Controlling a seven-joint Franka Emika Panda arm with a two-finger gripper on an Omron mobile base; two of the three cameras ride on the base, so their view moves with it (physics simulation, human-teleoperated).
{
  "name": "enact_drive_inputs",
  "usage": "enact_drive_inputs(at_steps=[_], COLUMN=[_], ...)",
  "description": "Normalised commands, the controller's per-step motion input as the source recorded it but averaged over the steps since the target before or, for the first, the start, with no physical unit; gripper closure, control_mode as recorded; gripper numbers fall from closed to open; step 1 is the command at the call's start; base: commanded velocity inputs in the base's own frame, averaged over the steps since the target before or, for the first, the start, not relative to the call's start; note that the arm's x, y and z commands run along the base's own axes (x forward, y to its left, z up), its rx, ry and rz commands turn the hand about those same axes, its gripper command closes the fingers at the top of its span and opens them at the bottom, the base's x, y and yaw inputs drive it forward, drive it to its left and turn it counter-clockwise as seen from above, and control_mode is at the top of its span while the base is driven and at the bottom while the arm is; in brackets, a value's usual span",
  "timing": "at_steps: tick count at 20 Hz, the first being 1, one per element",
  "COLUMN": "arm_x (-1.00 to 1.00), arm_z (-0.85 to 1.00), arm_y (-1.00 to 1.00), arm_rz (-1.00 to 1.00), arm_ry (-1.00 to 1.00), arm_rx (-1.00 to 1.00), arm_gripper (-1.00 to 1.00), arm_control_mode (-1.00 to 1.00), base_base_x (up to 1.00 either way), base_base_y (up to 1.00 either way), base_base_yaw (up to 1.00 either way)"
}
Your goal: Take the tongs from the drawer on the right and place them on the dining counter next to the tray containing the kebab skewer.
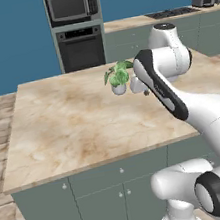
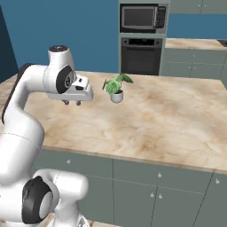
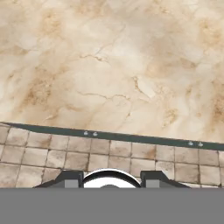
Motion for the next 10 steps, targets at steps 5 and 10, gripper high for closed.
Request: enact_drive_inputs(at_steps=[5,10], arm_x=[-0.14,-0.43], arm_z=[-0.08,-0.15], arm_y=[-0.45,-0.74], arm_rz=[-0.01,-0.12], arm_ry=[0.01,0.00], arm_rx=[0.06,0.08], arm_gripper=[-1.00,-1.00], arm_control_mode=[-1.00,-1.00], base_base_x=[0.00,0.00], base_base_y=[0.00,0.00], base_base_yaw=[0.00,0.00])
